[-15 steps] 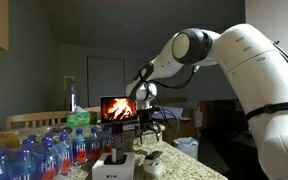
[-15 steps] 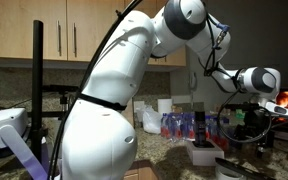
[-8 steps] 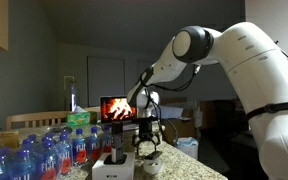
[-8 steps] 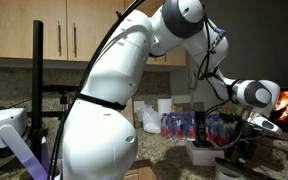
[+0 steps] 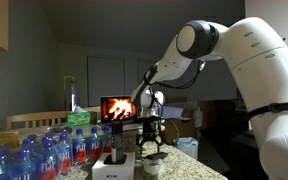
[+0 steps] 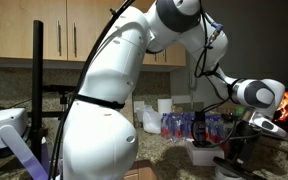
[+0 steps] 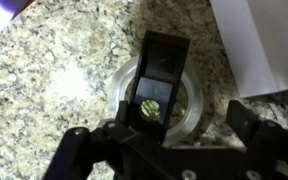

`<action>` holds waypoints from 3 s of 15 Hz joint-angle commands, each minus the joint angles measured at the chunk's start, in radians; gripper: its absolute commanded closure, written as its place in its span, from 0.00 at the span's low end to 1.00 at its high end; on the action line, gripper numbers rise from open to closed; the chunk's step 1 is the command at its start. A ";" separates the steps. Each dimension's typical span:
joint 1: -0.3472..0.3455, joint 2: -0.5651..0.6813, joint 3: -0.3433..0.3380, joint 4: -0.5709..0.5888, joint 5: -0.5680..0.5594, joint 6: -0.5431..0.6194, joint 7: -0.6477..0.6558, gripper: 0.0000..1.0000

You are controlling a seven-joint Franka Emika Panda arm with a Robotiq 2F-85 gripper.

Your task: Pick up the bottle and remote, then put them on the box

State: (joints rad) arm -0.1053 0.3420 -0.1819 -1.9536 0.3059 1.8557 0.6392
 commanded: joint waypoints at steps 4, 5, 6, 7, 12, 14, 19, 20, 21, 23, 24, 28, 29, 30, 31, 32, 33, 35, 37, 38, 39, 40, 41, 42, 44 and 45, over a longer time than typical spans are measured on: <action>-0.011 -0.111 -0.029 -0.010 -0.053 -0.005 0.013 0.00; -0.018 -0.118 -0.030 -0.018 -0.047 -0.003 0.002 0.00; -0.023 -0.125 -0.030 -0.030 -0.039 0.001 -0.004 0.00; -0.029 -0.124 -0.031 -0.043 -0.027 0.012 -0.014 0.00; -0.054 -0.109 -0.035 -0.078 0.013 0.013 -0.047 0.00; -0.060 -0.101 -0.034 -0.088 0.023 0.014 -0.053 0.00; -0.066 -0.052 -0.031 -0.062 0.044 0.010 -0.062 0.00; -0.067 -0.044 -0.030 -0.058 0.047 0.009 -0.064 0.00; -0.070 -0.031 -0.030 -0.052 0.055 0.007 -0.072 0.00; -0.074 -0.005 -0.029 -0.037 0.071 0.004 -0.089 0.00; -0.075 0.006 -0.028 -0.028 0.077 0.001 -0.098 0.00; -0.080 0.054 -0.032 0.024 0.089 0.000 -0.111 0.00; -0.081 0.059 -0.033 0.035 0.087 0.005 -0.108 0.00; -0.082 0.064 -0.034 0.047 0.084 0.003 -0.104 0.00; -0.082 0.067 -0.033 0.058 0.083 -0.002 -0.100 0.00; -0.084 0.074 -0.033 0.068 0.083 -0.003 -0.099 0.00; -0.085 0.081 -0.031 0.077 0.085 -0.012 -0.099 0.00; -0.090 0.098 -0.028 0.089 0.093 -0.019 -0.106 0.00; -0.094 0.103 -0.028 0.089 0.099 -0.023 -0.108 0.00; -0.094 0.104 -0.029 0.089 0.098 -0.028 -0.104 0.00; -0.096 0.103 -0.029 0.090 0.099 -0.035 -0.104 0.00; -0.097 0.102 -0.030 0.088 0.100 -0.039 -0.103 0.00; -0.098 0.096 -0.031 0.082 0.100 -0.039 -0.101 0.00; -0.099 0.096 -0.031 0.083 0.102 -0.040 -0.101 0.00; -0.098 0.088 -0.033 0.080 0.101 -0.040 -0.097 0.00; -0.096 0.083 -0.034 0.079 0.098 -0.037 -0.095 0.00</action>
State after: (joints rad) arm -0.1845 0.4361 -0.2220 -1.8725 0.3817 1.8353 0.5673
